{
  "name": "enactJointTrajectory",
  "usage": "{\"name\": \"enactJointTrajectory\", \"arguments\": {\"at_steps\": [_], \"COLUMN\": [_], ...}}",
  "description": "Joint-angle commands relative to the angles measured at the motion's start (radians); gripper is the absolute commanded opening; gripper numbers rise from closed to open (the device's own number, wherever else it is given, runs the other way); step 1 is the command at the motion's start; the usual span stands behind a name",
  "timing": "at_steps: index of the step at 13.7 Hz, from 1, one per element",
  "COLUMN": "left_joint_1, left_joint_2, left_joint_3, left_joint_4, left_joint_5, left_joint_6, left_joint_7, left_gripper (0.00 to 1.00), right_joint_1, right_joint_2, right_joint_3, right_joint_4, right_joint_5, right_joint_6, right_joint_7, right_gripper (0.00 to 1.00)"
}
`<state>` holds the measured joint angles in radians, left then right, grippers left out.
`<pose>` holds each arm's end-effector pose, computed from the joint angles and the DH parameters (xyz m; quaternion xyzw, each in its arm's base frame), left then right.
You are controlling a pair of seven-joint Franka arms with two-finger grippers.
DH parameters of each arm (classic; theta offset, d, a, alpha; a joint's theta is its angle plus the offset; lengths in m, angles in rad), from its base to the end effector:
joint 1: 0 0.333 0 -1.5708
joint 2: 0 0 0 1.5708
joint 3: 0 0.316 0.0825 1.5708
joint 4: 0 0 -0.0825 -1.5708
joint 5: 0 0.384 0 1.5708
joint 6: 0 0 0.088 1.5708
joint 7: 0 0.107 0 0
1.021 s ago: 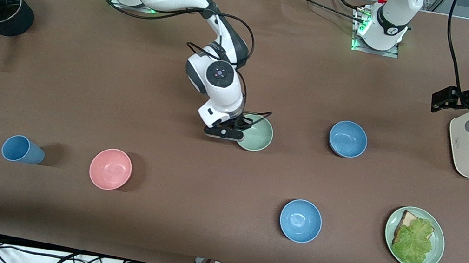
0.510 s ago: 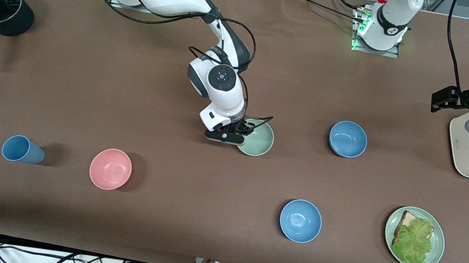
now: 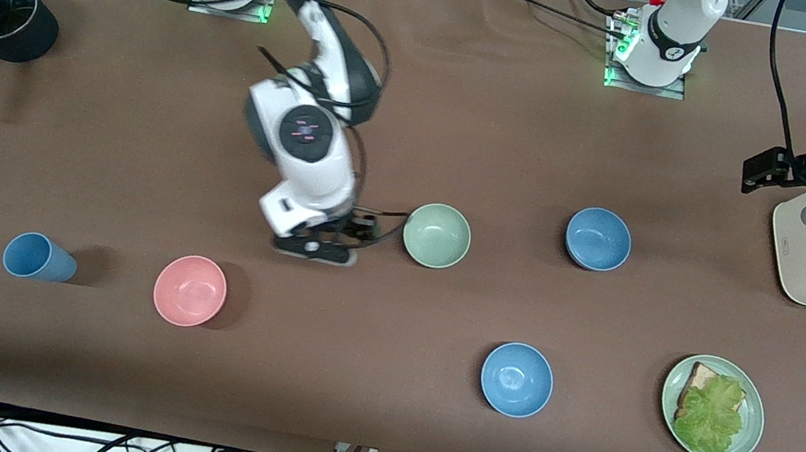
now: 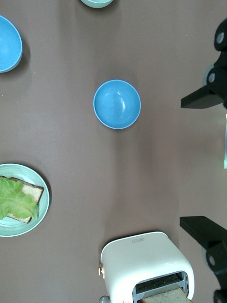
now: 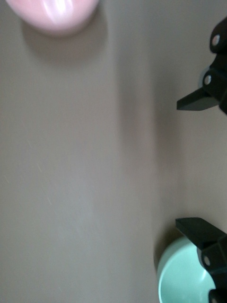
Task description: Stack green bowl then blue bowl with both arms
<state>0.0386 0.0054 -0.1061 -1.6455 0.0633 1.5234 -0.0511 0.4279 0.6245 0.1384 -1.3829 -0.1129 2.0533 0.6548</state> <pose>0.5465 -0.0298 0.5830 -0.9974 0.0087 0.0617 0.0351 0.6278 0.3676 0.3537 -0.9991 0.0333 -0.0274 0.0062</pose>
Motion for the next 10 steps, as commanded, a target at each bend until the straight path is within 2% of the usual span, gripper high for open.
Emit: {"name": "enactJointTrajectory", "arguments": {"at_steps": [1, 3, 5, 7, 10], "left_joint_1": [0.003, 0.004, 0.006, 0.006, 0.004], "left_joint_2": [0.007, 0.010, 0.012, 0.012, 0.013], "left_joint_3": [0.002, 0.002, 0.005, 0.005, 0.005], "left_joint_4": [0.023, 0.027, 0.029, 0.030, 0.036], "left_joint_5": [-0.017, -0.019, -0.017, -0.017, -0.017], "left_joint_6": [-0.009, -0.008, -0.008, -0.008, -0.008], "left_joint_7": [0.010, 0.010, 0.011, 0.010, 0.010], "left_gripper": [1.00, 1.00, 1.00, 1.00, 1.00], "right_joint_1": [-0.084, -0.125, -0.184, -0.236, -0.242], "right_joint_2": [-0.147, -0.241, -0.314, -0.331, -0.367], "right_joint_3": [0.013, 0.012, 0.012, 0.001, -0.060], "right_joint_4": [-0.093, -0.165, -0.212, -0.205, -0.203], "right_joint_5": [0.022, 0.033, 0.091, 0.102, 0.140], "right_joint_6": [-0.073, -0.114, -0.159, -0.220, -0.242], "right_joint_7": [-0.069, -0.168, -0.254, -0.335, -0.366], "right_gripper": [1.00, 1.00, 1.00, 1.00, 1.00]}}
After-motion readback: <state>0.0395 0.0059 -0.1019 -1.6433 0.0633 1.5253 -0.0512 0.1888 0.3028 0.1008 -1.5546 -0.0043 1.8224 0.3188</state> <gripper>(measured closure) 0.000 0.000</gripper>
